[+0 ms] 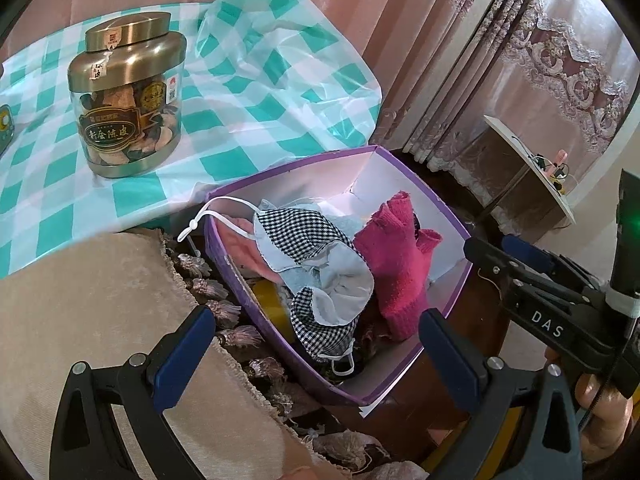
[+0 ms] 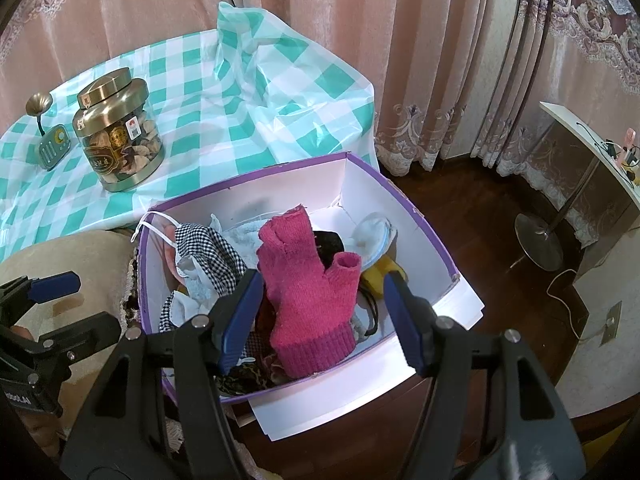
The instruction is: Organize soft objects
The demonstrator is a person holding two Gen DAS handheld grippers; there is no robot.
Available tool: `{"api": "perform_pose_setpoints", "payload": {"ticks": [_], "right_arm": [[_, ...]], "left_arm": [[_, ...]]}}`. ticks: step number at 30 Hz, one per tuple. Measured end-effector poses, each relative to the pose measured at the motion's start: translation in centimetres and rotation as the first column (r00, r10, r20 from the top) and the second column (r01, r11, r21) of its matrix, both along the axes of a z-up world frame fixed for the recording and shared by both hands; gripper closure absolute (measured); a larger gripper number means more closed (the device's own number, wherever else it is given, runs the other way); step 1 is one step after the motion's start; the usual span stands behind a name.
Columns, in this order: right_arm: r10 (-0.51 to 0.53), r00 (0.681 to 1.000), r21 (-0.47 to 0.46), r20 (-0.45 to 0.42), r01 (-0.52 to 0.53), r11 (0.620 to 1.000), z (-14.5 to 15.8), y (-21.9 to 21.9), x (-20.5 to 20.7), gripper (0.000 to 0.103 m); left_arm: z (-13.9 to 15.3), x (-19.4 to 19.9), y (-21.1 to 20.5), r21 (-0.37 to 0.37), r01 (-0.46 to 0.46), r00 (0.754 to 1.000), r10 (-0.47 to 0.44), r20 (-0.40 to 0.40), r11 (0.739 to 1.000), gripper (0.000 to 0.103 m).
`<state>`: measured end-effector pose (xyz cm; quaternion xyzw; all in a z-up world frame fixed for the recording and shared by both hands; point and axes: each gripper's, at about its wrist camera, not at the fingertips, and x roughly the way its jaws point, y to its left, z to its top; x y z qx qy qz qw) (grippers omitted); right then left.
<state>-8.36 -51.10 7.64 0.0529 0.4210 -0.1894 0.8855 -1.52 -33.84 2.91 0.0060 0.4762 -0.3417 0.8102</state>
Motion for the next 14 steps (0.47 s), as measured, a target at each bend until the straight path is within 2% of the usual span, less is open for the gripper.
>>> {"api": "perform_pose_setpoints", "payload": {"ticks": [5, 9, 14], "right_arm": [[0.000, 1.000, 0.001, -0.001, 0.000, 1.000, 0.0, -0.1, 0.0, 0.037], [-0.003, 1.000, 0.002, -0.001, 0.003, 1.000, 0.0, -0.2, -0.1, 0.037], [-0.008, 1.000, 0.003, 0.000, 0.008, 1.000, -0.1, -0.2, -0.1, 0.037]], "left_arm": [[0.0, 0.0, -0.1, -0.006, 0.001, 1.000, -0.001, -0.004, 1.000, 0.000], [0.3, -0.2, -0.1, -0.010, -0.008, 0.999, 0.009, 0.031, 1.000, 0.000], [0.4, -0.4, -1.0, -0.023, 0.040, 0.999, -0.040, 0.020, 0.999, 0.000]]}}
